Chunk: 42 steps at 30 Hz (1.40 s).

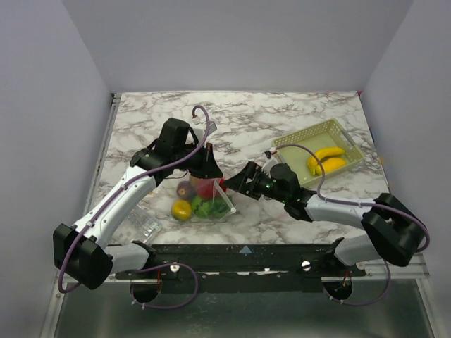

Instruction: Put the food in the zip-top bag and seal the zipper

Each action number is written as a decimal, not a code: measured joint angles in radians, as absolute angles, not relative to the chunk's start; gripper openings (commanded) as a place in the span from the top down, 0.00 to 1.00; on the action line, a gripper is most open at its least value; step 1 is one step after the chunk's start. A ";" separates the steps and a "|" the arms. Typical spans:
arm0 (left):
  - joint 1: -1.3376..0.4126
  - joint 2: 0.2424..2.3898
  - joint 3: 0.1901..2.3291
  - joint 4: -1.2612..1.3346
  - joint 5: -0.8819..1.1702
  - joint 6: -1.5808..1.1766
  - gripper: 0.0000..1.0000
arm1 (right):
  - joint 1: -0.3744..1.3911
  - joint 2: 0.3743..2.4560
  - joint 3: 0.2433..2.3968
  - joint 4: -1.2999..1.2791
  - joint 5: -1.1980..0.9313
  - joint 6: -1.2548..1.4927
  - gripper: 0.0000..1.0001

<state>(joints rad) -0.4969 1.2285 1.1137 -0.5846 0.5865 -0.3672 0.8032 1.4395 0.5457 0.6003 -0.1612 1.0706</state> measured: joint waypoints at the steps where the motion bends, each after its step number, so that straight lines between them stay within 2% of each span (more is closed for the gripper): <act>1: -0.497 1.229 1.114 -0.585 0.587 -0.367 1.00 | 0.803 1.409 0.545 0.559 -0.152 1.062 0.08; 6: -0.496 1.229 1.114 -0.584 0.587 -0.367 1.00 | 0.803 1.249 0.547 0.324 -0.068 1.018 0.06; 8: -0.496 1.229 1.114 -0.584 0.587 -0.367 1.00 | 0.803 1.188 0.547 0.237 -0.016 0.993 0.12; 12: -0.492 1.229 1.114 -0.584 0.587 -0.367 1.00 | 0.800 1.131 0.539 0.152 0.060 0.931 0.17; 16: -0.492 1.229 1.114 -0.584 0.587 -0.367 1.00 | 0.784 1.147 0.526 0.118 0.091 0.872 0.23; 19: -0.492 1.229 1.114 -0.584 0.587 -0.367 1.00 | 0.772 1.195 0.517 0.138 0.081 0.838 0.32; 25: -0.492 1.227 1.109 -0.584 0.586 -0.367 1.00 | 0.765 1.322 0.513 0.234 0.007 0.809 0.54; 27: -0.492 1.225 1.108 -0.584 0.585 -0.367 1.00 | 0.765 1.340 0.507 0.290 -0.036 0.807 0.68; 30: -0.492 1.225 1.108 -0.584 0.586 -0.368 1.00 | 0.765 1.337 0.505 0.341 -0.074 0.795 0.98; 35: -0.491 1.223 1.123 -0.601 0.575 -0.373 1.00 | 0.765 1.274 0.564 0.289 -0.126 0.791 1.00; 42: -0.491 1.171 1.204 -0.633 0.523 -0.408 1.00 | 0.765 1.175 0.871 0.055 -0.202 0.786 1.00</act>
